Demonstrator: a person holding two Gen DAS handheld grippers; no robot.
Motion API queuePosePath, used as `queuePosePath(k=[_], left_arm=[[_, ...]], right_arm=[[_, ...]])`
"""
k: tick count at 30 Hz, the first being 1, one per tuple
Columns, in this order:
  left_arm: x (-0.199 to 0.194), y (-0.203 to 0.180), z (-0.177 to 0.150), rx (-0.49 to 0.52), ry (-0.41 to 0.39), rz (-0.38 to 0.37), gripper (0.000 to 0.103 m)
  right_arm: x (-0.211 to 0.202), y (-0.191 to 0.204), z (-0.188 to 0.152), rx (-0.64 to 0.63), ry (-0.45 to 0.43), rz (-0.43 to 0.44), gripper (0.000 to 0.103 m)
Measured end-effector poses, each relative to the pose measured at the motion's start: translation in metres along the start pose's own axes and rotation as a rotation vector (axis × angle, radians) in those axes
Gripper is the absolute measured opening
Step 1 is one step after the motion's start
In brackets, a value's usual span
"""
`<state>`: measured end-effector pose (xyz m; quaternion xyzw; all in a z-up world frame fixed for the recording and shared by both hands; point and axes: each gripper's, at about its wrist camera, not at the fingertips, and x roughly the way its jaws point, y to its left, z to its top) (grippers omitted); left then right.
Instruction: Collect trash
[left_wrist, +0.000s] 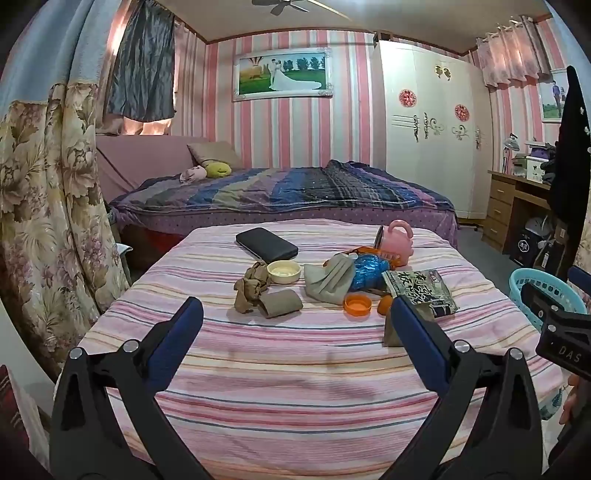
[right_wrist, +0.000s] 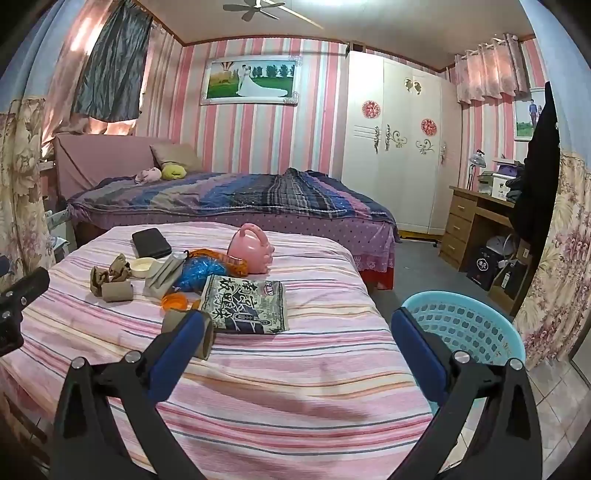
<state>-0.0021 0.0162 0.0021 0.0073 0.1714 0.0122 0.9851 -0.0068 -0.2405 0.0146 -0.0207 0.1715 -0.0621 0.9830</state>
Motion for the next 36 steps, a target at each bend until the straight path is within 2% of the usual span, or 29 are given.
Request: queuePosePath(k=[36], left_arm=[[0.004, 0.011, -0.003, -0.019, 0.014, 0.016, 0.098]], right_arm=[[0.007, -0.002, -0.006, -0.004, 0.015, -0.023, 0.099]])
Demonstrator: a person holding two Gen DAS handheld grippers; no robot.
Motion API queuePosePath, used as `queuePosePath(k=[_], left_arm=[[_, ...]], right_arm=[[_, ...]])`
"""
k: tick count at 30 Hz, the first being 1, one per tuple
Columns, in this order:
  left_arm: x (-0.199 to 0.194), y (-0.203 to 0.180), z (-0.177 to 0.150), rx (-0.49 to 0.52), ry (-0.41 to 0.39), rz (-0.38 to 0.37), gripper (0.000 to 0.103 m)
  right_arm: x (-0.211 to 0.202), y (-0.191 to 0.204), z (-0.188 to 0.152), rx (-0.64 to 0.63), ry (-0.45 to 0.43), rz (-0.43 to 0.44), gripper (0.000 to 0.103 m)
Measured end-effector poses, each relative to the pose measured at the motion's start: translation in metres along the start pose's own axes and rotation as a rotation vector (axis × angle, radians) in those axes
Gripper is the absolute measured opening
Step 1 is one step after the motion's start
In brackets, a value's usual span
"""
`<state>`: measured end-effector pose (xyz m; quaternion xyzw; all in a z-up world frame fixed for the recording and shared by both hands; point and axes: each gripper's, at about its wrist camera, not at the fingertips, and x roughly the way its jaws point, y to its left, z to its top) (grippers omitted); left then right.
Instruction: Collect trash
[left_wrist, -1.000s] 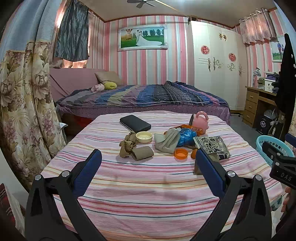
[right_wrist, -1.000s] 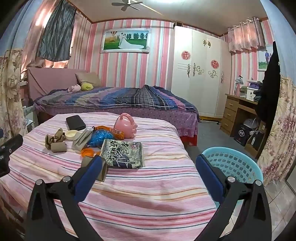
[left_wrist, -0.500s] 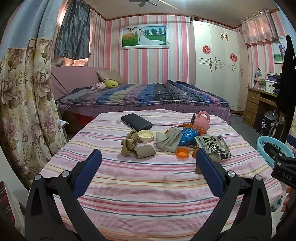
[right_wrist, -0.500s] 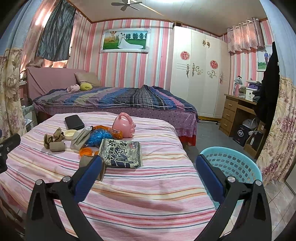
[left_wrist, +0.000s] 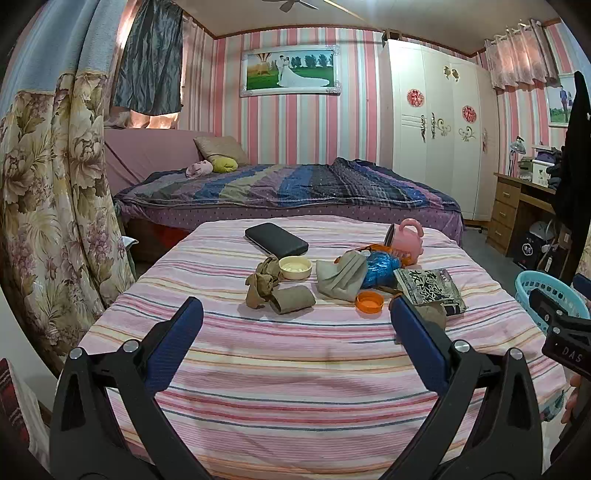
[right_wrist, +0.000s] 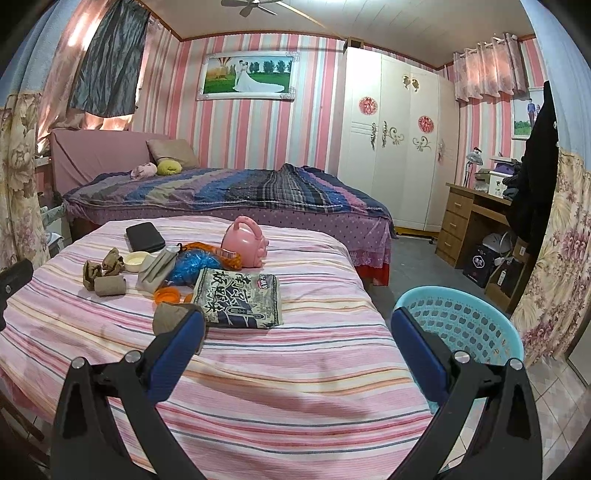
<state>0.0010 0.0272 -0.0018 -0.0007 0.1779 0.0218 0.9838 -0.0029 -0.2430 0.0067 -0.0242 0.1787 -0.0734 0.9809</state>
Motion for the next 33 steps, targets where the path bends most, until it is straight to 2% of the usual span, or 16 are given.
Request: queuePosePath(k=[33], left_arm=[[-0.0009, 0.0013, -0.0010, 0.009, 0.003, -0.001, 0.098]], right_arm=[[-0.0054, -0.0046, 0.0003, 0.010, -0.008, -0.010, 0.099]])
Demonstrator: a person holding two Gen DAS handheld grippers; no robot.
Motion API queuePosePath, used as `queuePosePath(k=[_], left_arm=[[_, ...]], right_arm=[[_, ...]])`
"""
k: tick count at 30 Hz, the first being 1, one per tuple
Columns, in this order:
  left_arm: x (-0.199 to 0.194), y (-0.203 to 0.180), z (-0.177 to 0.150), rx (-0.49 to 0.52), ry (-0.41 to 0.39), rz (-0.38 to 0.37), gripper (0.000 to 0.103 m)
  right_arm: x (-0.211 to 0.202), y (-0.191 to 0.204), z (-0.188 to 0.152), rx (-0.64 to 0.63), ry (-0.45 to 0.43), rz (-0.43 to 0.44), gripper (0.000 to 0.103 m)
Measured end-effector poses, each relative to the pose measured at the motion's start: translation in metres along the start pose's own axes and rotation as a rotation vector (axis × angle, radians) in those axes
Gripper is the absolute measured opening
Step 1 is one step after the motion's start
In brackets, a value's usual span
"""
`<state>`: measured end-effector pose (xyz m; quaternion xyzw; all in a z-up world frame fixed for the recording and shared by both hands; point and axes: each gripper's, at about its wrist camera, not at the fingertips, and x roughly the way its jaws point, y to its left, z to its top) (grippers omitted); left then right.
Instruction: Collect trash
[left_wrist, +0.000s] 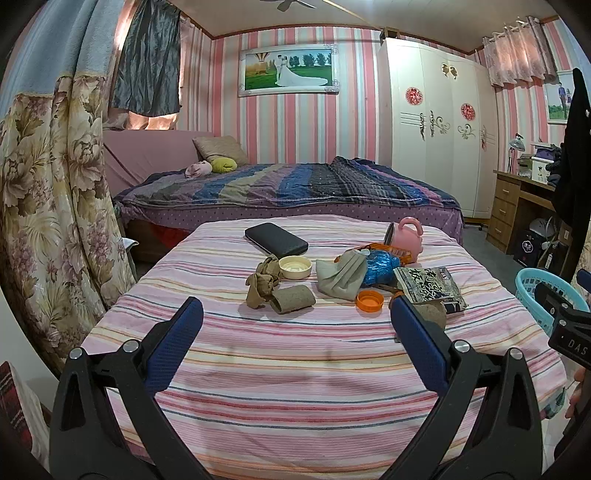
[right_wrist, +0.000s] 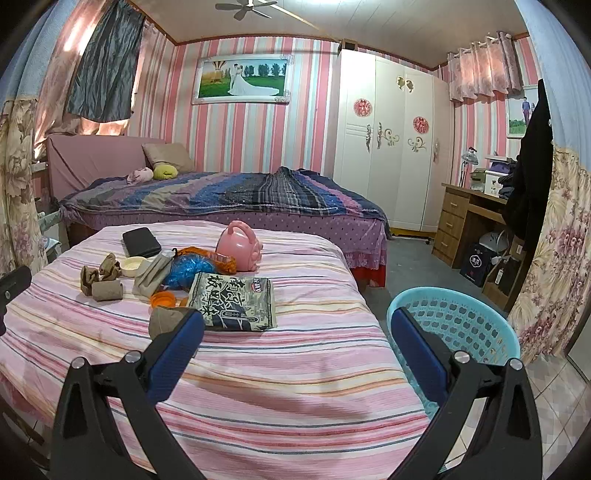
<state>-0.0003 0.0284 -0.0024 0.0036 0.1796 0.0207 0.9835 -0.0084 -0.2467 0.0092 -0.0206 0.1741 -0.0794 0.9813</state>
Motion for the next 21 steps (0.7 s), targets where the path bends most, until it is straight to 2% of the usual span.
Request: queuePosePath(k=[21], left_arm=[[0.0041, 0.0020, 0.0021, 0.008, 0.005, 0.009, 0.098]], right_arm=[[0.0026, 0.0021, 0.0043, 0.003, 0.003, -0.004, 0.099]])
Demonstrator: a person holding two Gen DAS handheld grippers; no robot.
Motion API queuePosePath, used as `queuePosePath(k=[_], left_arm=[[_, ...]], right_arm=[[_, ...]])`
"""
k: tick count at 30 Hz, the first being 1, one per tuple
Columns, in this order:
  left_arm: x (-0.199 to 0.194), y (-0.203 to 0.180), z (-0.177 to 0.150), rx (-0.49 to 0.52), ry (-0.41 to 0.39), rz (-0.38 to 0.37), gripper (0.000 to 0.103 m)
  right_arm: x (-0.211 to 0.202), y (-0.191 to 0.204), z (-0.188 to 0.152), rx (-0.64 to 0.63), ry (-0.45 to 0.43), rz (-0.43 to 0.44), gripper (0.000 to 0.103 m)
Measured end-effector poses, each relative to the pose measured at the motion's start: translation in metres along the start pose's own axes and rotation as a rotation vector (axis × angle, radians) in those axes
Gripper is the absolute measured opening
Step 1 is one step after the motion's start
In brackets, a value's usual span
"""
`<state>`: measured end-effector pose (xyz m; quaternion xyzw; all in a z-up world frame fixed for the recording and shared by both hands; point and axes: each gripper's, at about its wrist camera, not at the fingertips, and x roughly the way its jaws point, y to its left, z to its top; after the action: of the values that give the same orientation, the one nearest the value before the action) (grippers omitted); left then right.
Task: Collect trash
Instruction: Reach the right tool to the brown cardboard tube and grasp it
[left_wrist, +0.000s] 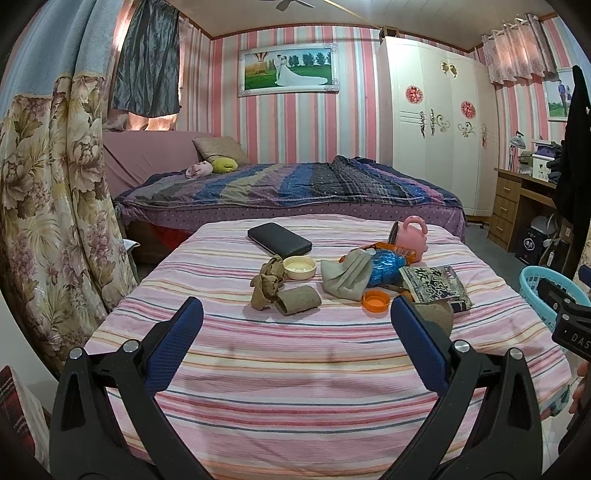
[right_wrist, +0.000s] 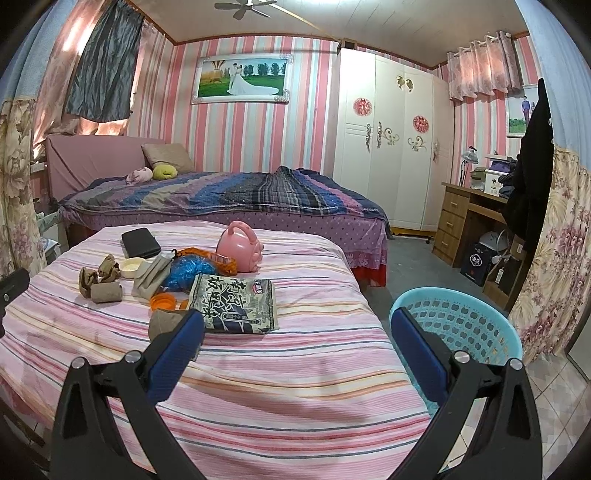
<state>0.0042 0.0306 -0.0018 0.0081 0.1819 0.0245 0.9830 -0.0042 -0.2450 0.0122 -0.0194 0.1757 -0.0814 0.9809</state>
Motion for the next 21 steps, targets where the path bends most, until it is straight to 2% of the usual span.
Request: queuePosePath(k=[4, 8, 12, 15, 21], left_arm=[[0.005, 0.007, 0.002, -0.004, 0.002, 0.001, 0.098], [0.009, 0.014, 0.003, -0.003, -0.002, 0.013, 0.098], [0.017, 0.024, 0.001, -0.016, 0.015, 0.023, 0.098], [0.027, 0.033, -0.003, -0.015, 0.048, 0.019, 0.098], [0.035, 0.040, -0.008, 0.012, 0.044, 0.051, 0.098]], right_arm=[[0.005, 0.003, 0.001, 0.009, -0.001, 0.001, 0.099], [0.018, 0.010, -0.001, 0.025, 0.002, 0.048, 0.099], [0.038, 0.026, -0.005, 0.006, 0.059, 0.071, 0.099], [0.047, 0.045, -0.010, -0.039, 0.065, 0.062, 0.099], [0.073, 0.080, -0.023, -0.062, 0.152, 0.130, 0.099]])
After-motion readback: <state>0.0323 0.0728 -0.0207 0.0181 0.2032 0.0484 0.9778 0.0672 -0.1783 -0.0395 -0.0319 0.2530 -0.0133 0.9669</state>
